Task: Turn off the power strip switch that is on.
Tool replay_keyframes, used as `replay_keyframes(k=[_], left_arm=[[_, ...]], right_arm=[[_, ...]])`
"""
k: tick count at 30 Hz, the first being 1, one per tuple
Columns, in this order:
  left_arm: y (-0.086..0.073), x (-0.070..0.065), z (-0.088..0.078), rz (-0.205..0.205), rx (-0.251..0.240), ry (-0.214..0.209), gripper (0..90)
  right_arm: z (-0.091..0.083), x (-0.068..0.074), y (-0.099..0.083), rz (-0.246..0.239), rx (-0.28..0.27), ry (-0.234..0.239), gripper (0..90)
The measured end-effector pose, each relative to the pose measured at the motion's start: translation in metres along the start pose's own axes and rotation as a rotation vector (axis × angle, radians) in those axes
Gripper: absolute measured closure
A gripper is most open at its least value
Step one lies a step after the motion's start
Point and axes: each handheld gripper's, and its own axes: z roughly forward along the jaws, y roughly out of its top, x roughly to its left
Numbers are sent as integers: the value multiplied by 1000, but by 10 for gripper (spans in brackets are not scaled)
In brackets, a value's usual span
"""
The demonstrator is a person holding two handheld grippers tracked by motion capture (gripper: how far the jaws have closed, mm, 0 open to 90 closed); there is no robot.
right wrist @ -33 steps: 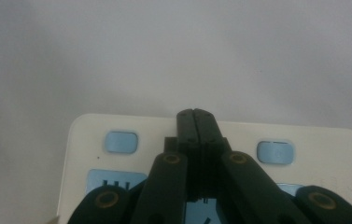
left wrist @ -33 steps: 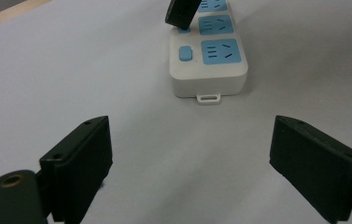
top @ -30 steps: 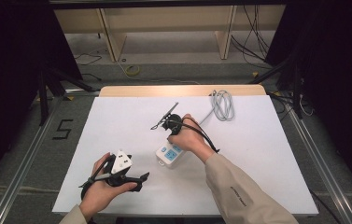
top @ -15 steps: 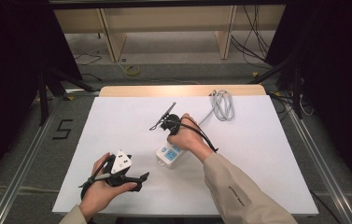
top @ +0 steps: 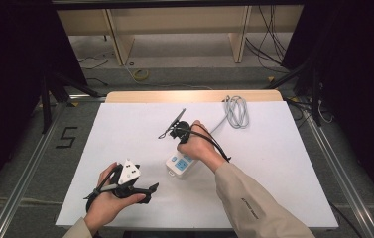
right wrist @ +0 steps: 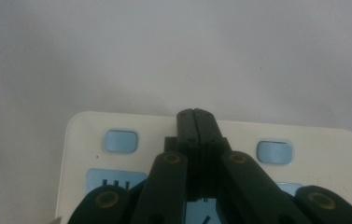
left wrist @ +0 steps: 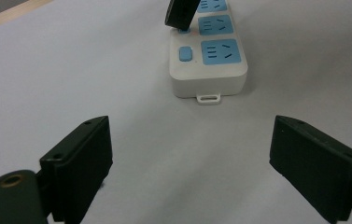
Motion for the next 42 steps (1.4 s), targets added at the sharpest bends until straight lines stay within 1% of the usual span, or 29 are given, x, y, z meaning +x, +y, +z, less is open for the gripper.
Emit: replay_keyframes(k=[22,26,42], left_arm=[[0,0,0,1,1,0,127],[0,0,0,1,0,1,127],[0,0,0,2,0,-1,127]], right_arm=[[0,0,1,7,11,-3,900],[1,1,1,10,21,13,900],[1,1,1,10,21,11,900]])
